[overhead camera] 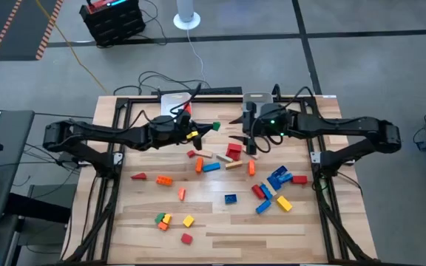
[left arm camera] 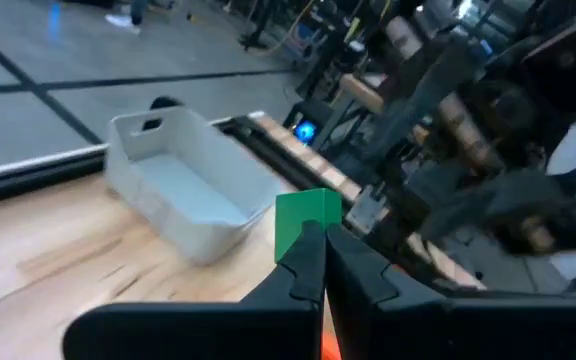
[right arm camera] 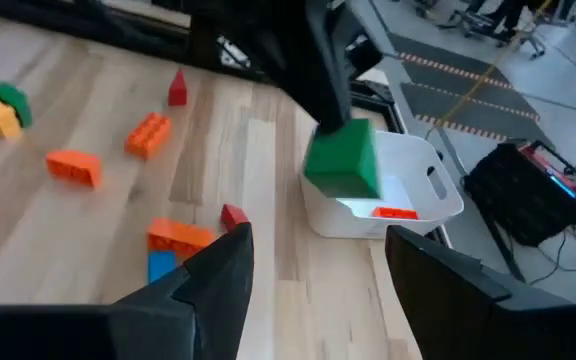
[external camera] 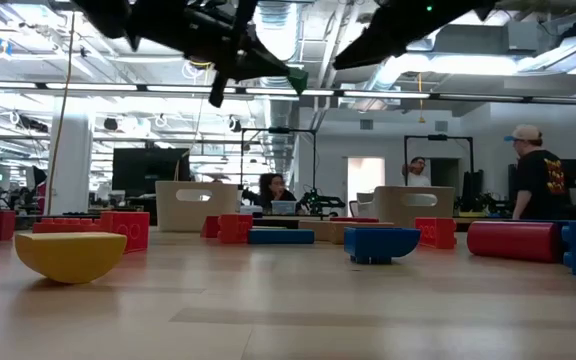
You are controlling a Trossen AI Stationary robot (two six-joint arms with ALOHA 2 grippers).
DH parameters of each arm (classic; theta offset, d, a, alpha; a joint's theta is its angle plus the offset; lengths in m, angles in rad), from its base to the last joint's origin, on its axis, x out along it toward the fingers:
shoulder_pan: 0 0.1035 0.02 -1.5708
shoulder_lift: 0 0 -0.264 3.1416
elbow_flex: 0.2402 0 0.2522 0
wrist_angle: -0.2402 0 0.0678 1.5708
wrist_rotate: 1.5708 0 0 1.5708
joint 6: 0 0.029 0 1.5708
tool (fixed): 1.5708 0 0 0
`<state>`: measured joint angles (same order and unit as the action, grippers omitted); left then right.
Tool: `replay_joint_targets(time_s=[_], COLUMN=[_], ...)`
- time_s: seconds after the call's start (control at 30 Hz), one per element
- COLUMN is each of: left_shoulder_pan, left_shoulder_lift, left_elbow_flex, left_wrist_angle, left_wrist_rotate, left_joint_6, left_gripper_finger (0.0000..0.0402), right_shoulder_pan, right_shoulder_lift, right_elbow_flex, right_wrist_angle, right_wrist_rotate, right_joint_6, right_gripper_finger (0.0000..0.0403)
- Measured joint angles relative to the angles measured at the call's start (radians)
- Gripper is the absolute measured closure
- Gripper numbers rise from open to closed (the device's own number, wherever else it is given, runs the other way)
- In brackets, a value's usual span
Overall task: Sort blocks by size
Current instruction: Put the green triangle wooden block into the gray bin
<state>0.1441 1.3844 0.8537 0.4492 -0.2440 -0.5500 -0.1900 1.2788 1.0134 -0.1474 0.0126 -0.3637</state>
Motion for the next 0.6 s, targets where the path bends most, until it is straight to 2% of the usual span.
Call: replay_joint_targets(time_s=[0.17,0.4,0.6], left_shoulder_pan=[-0.005,-0.004,-0.004], left_shoulder_lift=[0.054,0.086,0.102], left_elbow_flex=[0.093,0.170,0.174], left_wrist_angle=[-0.003,-0.011,-0.014], left_wrist_rotate=[0.004,-0.015,-0.014], left_joint_6=[0.008,0.030,0.014], left_gripper_finger=[0.0401,0.0401,0.0401], right_shoulder_pan=[-0.001,0.000,-0.001], right_shoulder_lift=[0.053,0.064,0.065], right_elbow_flex=[0.056,0.072,0.072], right_wrist_angle=[0.002,0.004,0.044], right_wrist_rotate=[0.107,0.116,0.121], right_joint_6=[-0.017,-0.051,-0.048], right_gripper_finger=[0.0147,0.0146,0.0147])
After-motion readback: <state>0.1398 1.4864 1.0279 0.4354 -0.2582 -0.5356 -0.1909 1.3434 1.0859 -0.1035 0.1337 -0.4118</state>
